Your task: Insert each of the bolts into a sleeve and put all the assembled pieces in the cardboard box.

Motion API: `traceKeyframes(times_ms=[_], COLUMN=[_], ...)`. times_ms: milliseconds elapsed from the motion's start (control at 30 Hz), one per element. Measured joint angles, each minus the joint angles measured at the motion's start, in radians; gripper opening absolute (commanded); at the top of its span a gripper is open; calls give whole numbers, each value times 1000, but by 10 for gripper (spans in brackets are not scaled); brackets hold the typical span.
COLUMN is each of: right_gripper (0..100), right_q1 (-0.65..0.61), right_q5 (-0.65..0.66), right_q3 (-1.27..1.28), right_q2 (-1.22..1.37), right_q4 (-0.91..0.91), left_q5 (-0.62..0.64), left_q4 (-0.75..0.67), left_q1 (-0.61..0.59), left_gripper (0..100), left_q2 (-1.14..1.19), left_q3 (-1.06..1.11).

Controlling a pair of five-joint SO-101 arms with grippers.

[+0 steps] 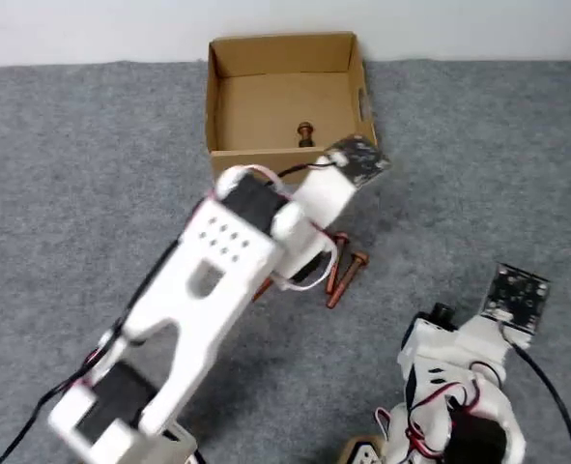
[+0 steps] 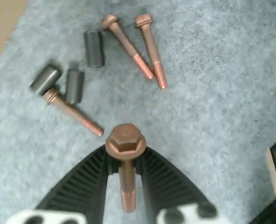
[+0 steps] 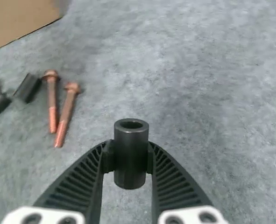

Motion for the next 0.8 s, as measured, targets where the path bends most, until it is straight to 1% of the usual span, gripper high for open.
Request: traceKeyframes(times_ms=[200,267,367,433,600,800], right_gripper=[8,8,8,8,8,8], right_q1=[-129,-199,-325,-397,-502,-621], right_q5=[0,0,0,0,0,0], right_q3=[0,0,0,0,0,17], right_q2=[0,0,0,0,0,3], right_q4=[-6,-23,-43,-54,-83,-83], left_q5=[121,160,184,193,242,365], left_q4=[5,5,-23,-64,-183,-361], left_q1=[2,-2,-2,-2,-2,-2], left_gripper=[5,5,5,4,4,4], left_q2=[-253,-327,-443,-516,-704,-1010], left_q3=[233,298,371,430,615,867])
